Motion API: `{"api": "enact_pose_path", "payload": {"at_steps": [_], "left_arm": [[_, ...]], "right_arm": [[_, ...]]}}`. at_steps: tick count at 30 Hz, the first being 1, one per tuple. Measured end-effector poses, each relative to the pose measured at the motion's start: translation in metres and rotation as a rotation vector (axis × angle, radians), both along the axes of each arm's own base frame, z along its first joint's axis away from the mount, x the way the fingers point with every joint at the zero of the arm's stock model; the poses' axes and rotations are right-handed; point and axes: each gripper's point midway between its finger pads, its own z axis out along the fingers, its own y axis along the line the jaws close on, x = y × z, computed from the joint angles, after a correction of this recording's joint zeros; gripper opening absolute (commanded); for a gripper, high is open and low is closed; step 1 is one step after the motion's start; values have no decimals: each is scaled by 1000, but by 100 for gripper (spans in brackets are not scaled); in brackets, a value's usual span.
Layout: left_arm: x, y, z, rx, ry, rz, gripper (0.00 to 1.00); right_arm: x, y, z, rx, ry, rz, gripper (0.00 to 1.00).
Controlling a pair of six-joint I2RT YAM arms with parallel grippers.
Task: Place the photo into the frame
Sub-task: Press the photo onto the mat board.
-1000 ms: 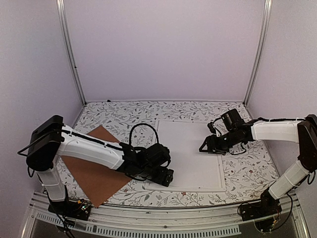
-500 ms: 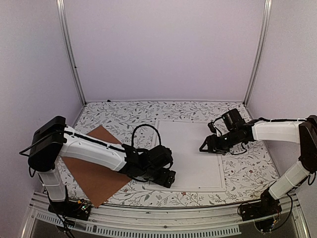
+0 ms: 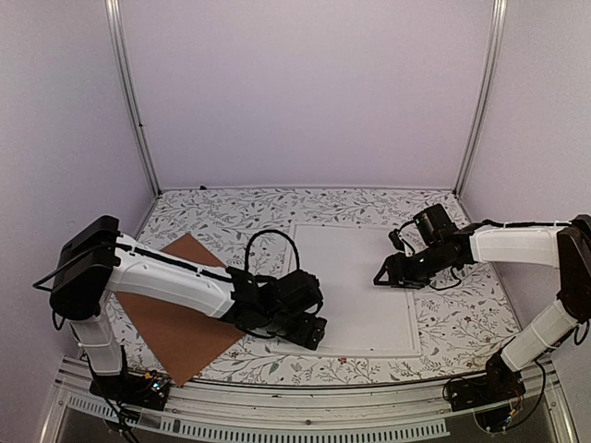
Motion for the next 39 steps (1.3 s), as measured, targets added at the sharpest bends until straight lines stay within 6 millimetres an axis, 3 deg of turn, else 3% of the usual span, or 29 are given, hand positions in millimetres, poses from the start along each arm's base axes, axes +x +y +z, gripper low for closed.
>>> {"api": "enact_pose_path", "payload": {"at_steps": [6, 12, 18, 25, 32, 39], "left_arm": [[8, -6, 27, -25, -52, -6, 93], [14, -17, 58, -87, -101, -20, 93], [17, -17, 64, -85, -118, -13, 93], [17, 3, 76, -80, -118, 28, 92], [4, 31, 61, -69, -49, 39, 92], [-3, 30, 37, -29, 7, 21, 88]], "right_arm": [[-2, -7, 4, -34, -21, -1, 67], [3, -10, 29, -26, -105, -9, 69], [4, -7, 36, -32, -134, -3, 70], [-5, 5, 53, -22, -190, 34, 79], [-15, 23, 74, 19, -256, 68, 83], [-14, 28, 65, 12, -235, 66, 83]]}}
